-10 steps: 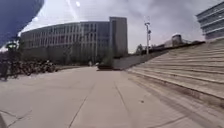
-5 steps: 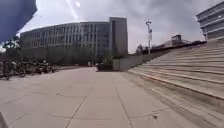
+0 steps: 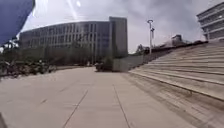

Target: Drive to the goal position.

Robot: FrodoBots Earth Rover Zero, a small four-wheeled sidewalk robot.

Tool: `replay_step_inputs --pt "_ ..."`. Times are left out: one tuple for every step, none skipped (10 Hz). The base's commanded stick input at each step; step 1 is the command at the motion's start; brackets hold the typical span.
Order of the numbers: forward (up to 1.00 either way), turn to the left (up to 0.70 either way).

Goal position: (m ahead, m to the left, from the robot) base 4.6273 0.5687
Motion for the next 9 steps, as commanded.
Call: replay_step_inputs --pt "1.0 0.0" --pt "1.0 0.0" --pt "1.0 0.0" --pt "1.0 0.0" --pt "1.0 0.0" --pt "1.0 0.0" --pt "1.0 0.0" --pt "1.0 0.0" --pt "1.0 0.21"
